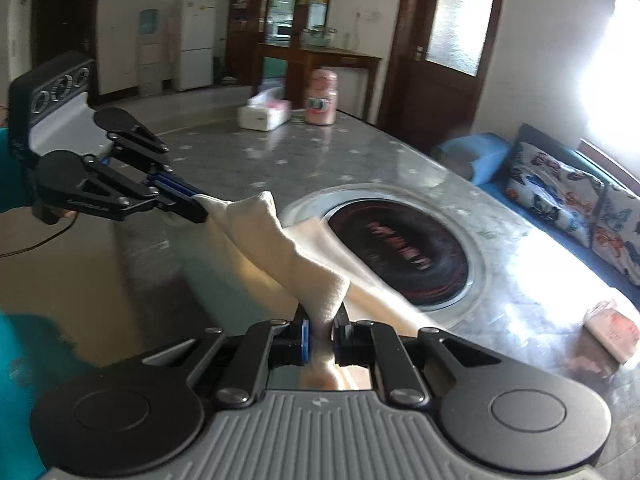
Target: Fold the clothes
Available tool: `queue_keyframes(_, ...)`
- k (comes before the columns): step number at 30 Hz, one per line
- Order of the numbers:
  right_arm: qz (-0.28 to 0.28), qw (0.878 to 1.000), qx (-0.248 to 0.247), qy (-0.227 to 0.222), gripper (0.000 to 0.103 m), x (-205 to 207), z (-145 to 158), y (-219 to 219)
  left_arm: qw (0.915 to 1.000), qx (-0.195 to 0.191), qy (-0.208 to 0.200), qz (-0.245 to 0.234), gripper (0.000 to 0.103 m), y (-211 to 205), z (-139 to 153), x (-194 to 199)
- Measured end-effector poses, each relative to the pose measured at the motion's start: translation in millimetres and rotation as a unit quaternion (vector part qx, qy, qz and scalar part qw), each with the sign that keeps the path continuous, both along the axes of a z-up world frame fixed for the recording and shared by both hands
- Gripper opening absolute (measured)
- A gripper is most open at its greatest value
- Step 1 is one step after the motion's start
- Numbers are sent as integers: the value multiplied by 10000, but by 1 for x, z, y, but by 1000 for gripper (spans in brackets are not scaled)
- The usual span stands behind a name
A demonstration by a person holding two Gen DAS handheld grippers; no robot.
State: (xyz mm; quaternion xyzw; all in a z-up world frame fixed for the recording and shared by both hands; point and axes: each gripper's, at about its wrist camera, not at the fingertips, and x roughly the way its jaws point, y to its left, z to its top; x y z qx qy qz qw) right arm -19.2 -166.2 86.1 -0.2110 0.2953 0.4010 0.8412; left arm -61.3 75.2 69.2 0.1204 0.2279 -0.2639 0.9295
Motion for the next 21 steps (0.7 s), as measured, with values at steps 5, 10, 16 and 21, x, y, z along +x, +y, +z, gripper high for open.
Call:
queue_keyframes(5, -301, 9994, -183, -18, 9, 60, -19, 16, 9996, 76, 139, 241, 6, -5, -14, 67)
queue_keyframes(10, -766, 9967, -244, 119, 11, 101, -54, 25, 9967, 206, 441, 644, 6, -14, -51, 116)
queue_keyframes(16, -1575, 9872, 70, 261, 26, 120, -96, 11, 9915, 319, 633, 1089, 13, -15, -76, 131)
queue_keyframes(21, -1887, 9814, 346, 97, 27, 106, -85, -11, 9879, 268, 575, 1417, 14, -8, -67, 130)
